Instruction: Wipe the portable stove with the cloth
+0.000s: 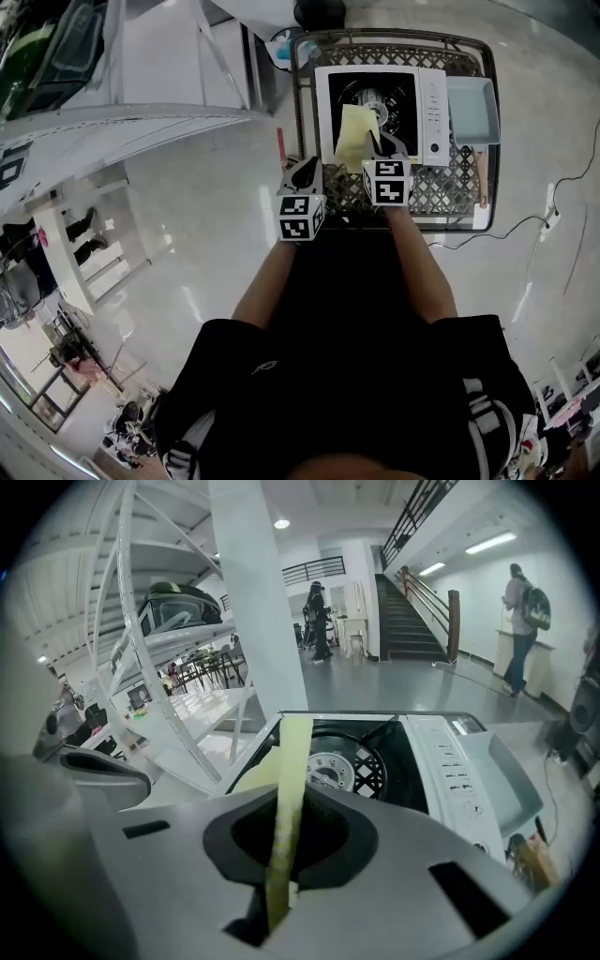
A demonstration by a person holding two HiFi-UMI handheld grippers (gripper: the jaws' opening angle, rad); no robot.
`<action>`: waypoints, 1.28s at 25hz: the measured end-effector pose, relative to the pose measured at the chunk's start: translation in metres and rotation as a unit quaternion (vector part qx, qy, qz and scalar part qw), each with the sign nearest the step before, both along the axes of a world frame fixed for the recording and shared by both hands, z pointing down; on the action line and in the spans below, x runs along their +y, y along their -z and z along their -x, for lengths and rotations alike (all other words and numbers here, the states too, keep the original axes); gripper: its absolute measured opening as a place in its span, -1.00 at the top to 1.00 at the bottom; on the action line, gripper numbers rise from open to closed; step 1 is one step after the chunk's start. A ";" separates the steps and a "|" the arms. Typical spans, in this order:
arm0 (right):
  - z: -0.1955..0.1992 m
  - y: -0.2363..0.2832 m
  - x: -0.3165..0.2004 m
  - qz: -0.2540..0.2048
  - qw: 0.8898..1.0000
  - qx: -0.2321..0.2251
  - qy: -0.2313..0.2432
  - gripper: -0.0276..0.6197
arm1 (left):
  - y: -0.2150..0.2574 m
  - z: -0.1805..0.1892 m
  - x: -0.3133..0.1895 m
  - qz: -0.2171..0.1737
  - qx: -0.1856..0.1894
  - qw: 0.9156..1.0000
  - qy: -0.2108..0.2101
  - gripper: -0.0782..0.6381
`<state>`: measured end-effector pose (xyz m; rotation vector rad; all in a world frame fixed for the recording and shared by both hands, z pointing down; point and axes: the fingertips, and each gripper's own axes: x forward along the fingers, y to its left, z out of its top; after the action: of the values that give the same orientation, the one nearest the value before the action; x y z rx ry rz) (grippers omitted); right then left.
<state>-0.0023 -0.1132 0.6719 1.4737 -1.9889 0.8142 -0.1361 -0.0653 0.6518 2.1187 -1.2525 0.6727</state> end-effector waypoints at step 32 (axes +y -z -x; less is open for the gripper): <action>-0.135 -0.005 0.021 -0.004 0.997 0.042 -0.064 0.88 | -0.007 -0.112 0.007 0.002 0.011 0.998 -0.062 0.72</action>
<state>0.1330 -0.0921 0.6771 1.6279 -1.8537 0.7842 -0.0240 -0.0584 0.6584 2.2071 -1.1143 0.7018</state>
